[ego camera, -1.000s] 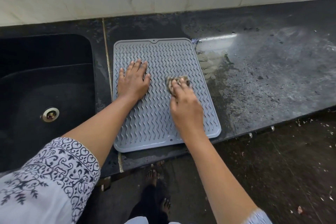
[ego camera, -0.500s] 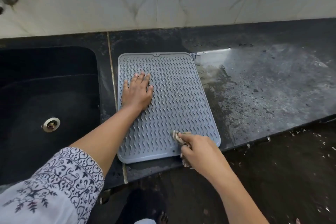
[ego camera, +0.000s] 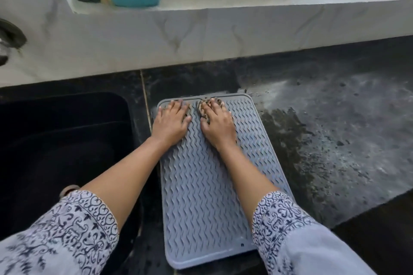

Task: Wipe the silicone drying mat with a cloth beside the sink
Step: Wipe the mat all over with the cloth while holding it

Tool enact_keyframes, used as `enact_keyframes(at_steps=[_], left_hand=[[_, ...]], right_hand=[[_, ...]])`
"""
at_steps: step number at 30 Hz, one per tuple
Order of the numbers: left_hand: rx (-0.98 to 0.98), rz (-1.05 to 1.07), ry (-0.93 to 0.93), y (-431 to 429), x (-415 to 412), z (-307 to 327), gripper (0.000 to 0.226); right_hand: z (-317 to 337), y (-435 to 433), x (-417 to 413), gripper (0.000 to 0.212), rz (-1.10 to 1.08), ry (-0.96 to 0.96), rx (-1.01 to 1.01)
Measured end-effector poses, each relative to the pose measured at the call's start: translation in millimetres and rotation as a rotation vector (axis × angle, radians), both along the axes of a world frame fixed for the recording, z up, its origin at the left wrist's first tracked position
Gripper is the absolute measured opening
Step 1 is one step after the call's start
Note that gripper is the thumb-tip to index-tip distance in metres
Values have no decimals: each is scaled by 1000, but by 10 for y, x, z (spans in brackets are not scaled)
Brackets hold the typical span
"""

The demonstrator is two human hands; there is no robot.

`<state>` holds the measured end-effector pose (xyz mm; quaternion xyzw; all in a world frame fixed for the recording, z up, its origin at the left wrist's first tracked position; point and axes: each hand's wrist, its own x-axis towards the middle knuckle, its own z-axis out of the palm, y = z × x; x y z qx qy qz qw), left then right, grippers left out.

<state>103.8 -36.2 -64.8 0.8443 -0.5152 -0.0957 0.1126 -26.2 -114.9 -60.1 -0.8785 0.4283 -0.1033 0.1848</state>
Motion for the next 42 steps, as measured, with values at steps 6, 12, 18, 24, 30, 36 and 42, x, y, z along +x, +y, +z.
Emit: enact_keyframes(at_steps=[6,12,18,24,30,36,42], left_hand=[[-33,65,-27,-1,-21,-119,55],[-47,69,-12,4,-2,-124,55],[-62,69,5,7,1,-108,54],[-67,75,10,5,12,-120,52],[-76,84,0,-6,17,-135,51],[-86,77,5,6,9,-143,51],[-81,79,2,1,13,-139,51]], right_hand=[[-19,-202,121,55,106,40,-22],[233,102,29,53,107,226,13],[608,510,-482,35,80,319,143],[351,116,270,49,-38,51,44],[81,79,252,54,30,177,-21],[384,767,-429,40,69,403,-28],[731,437,-231,24,-39,165,64]])
